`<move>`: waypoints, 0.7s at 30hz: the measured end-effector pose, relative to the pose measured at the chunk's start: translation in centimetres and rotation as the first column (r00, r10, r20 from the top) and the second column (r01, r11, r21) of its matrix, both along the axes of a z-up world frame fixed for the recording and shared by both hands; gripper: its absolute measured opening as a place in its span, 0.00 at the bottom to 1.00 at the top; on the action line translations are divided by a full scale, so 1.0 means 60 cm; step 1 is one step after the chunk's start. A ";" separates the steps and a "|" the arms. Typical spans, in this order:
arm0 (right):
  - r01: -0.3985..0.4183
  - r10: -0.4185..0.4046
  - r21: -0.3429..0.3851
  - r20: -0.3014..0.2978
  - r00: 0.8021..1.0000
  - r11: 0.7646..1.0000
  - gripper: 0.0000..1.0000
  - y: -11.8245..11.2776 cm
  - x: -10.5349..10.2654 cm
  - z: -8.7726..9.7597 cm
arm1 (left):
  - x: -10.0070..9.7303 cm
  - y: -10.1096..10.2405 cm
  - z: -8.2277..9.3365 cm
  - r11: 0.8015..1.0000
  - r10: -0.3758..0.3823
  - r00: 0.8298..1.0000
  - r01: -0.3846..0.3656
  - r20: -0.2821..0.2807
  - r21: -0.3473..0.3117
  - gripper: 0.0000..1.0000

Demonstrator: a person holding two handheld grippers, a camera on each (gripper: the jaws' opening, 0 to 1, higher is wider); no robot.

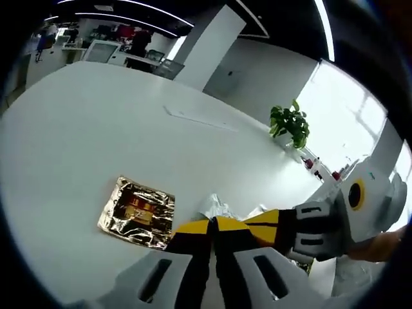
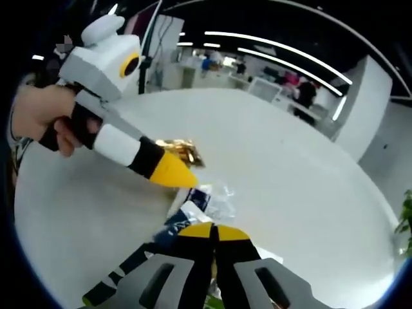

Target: Arrange the skincare products in the storage area until every visible bottle or jar stands upright without overlapping.

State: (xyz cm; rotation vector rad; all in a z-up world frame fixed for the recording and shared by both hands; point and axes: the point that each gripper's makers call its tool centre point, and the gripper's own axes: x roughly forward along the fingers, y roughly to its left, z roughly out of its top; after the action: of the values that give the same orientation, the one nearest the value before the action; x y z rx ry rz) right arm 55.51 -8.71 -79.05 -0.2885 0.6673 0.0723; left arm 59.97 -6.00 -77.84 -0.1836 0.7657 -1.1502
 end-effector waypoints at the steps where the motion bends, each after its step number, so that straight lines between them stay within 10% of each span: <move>1: 0.000 0.000 0.006 -0.002 1.000 1.000 0.00 0.000 0.000 0.001 | -0.002 0.001 0.003 1.000 0.004 1.000 -0.005 -0.006 -0.003 0.00; 21: -0.008 0.008 -0.002 0.035 0.999 1.000 0.00 0.010 -0.020 0.048 | -0.016 0.026 0.044 1.000 0.024 0.997 -0.025 0.077 0.004 0.00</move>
State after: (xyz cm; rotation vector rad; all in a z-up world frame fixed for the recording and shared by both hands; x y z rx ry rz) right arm 54.30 -8.10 -76.17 -0.2932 0.6319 0.0741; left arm 59.00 -4.45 -75.18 -0.1436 0.6964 -1.1259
